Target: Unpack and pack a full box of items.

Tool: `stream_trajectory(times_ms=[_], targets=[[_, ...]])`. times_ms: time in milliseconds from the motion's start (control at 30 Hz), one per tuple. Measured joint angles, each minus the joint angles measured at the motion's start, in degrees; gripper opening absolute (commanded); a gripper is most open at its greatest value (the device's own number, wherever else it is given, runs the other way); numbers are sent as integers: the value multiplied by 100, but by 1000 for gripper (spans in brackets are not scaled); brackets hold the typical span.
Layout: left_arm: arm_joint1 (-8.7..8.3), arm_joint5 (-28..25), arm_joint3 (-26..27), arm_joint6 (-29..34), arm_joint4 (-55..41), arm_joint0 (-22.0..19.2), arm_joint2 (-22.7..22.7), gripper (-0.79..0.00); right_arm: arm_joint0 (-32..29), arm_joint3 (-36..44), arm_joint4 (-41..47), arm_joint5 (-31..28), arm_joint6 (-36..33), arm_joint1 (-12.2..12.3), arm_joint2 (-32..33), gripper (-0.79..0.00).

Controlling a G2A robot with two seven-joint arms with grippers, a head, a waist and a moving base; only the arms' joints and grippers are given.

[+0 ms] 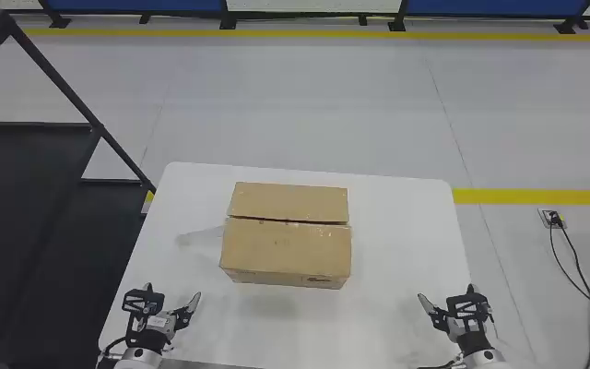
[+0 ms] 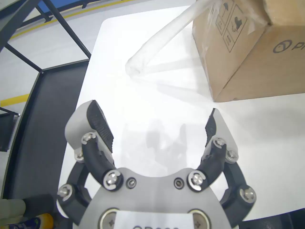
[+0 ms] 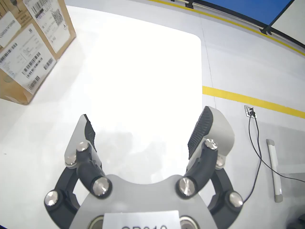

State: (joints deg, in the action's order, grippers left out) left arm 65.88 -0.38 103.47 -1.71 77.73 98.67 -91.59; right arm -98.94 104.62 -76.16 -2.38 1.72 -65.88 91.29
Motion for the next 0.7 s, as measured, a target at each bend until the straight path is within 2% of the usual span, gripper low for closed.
stream_trajectory(times_ms=[267,500,700], targets=[[3,-296,-85,-525,-157,-268,-184,0,111,691,-272,-737,122,23,-120,0],[3,-757,-194,-699,-694,-542,-341,0,528,1345,-196,-1499,-285,38,-390,0],[3,-760,-190,-698,-661,-538,-337,0,584,1398,-169,-1519,-404,37,-414,0]])
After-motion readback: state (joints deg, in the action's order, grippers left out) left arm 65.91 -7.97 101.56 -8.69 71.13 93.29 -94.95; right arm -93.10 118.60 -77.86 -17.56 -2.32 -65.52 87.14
